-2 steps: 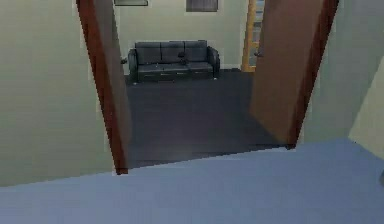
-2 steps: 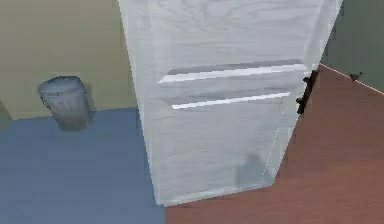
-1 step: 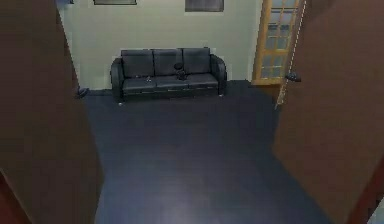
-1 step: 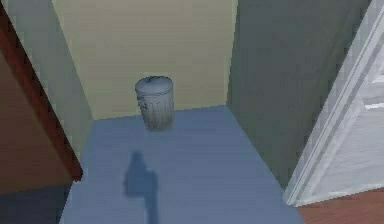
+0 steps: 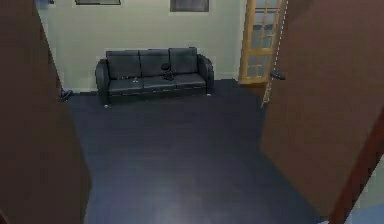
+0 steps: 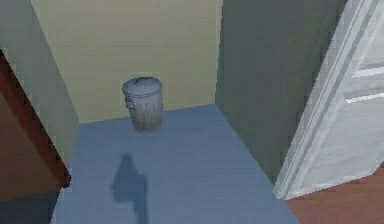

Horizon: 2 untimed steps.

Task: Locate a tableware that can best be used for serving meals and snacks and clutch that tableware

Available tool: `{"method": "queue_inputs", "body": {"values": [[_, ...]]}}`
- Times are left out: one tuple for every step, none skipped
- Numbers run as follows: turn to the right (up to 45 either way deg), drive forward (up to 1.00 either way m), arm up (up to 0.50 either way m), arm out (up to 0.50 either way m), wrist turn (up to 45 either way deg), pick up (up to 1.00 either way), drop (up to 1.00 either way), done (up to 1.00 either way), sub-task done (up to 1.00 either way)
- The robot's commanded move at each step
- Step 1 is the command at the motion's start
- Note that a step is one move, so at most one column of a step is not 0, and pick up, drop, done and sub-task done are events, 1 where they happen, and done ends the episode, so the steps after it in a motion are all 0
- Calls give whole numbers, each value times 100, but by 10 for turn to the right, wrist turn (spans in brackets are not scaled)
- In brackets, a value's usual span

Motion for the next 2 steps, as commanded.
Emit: {"method": "queue_inputs", "body": {"values": [[0,100,0,0,0,0,0,0,0],[0,85,0,0,0,0,0,0,0]]}}
